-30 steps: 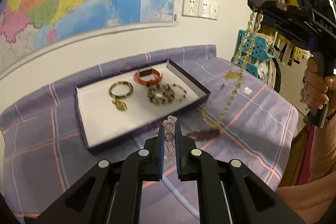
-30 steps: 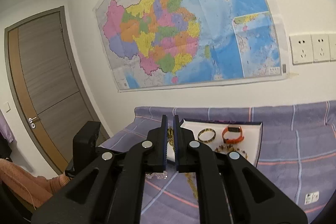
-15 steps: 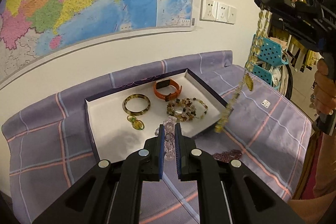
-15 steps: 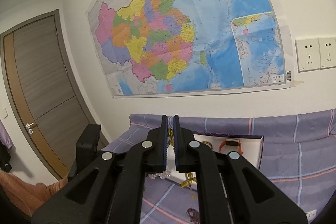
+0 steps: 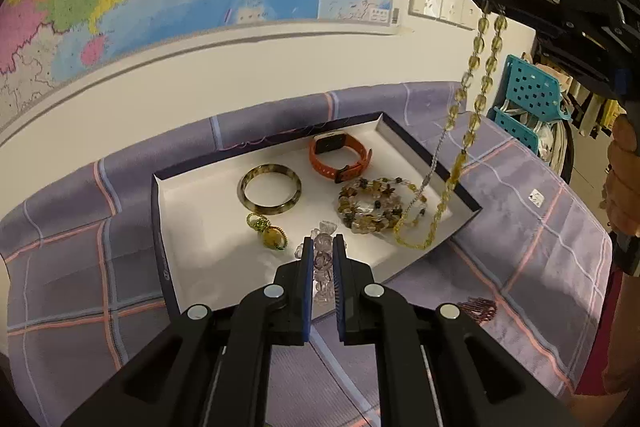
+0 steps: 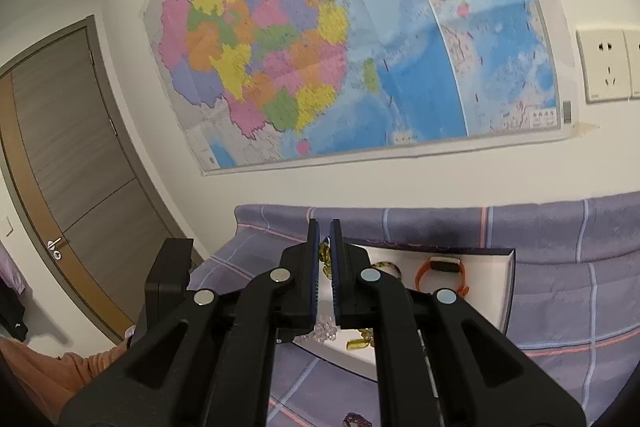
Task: Organize jewelry
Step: 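Carry the crystal bracelet and yellow chain over the box lid with both tools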
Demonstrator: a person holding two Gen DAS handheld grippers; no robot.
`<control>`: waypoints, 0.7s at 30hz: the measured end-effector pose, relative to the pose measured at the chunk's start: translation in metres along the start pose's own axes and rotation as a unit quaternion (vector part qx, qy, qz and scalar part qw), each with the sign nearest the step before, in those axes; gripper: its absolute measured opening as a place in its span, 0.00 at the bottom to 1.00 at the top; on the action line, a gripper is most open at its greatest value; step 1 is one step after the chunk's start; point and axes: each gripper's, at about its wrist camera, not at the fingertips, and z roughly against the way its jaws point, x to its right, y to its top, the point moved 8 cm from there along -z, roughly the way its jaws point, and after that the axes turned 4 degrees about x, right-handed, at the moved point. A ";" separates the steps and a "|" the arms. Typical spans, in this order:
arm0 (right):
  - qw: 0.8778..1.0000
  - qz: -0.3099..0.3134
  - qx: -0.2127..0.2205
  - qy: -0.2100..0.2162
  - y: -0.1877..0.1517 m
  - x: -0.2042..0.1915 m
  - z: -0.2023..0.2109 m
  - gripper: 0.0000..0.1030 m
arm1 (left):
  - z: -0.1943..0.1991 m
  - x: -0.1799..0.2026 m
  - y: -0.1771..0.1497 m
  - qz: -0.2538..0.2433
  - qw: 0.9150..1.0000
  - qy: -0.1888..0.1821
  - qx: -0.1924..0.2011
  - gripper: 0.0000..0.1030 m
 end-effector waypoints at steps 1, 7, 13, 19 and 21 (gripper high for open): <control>1.000 -0.002 -0.003 -0.002 -0.002 0.003 -0.003 0.05 | -0.003 -0.001 -0.001 0.002 1.000 0.000 -0.003 0.07; 1.000 -0.015 -0.021 -0.006 -0.015 0.018 -0.017 0.05 | -0.019 -0.007 -0.007 0.002 1.000 0.012 -0.018 0.07; 0.999 -0.021 -0.037 -0.011 -0.026 0.029 -0.028 0.05 | -0.030 -0.011 -0.012 0.005 0.999 0.017 -0.031 0.07; 0.998 -0.038 -0.055 -0.017 -0.040 0.045 -0.037 0.05 | -0.039 -0.018 -0.017 0.012 0.999 0.024 -0.044 0.08; 0.997 -0.040 -0.062 -0.021 -0.044 0.049 -0.042 0.05 | -0.040 -0.019 -0.017 0.016 0.999 0.025 -0.045 0.08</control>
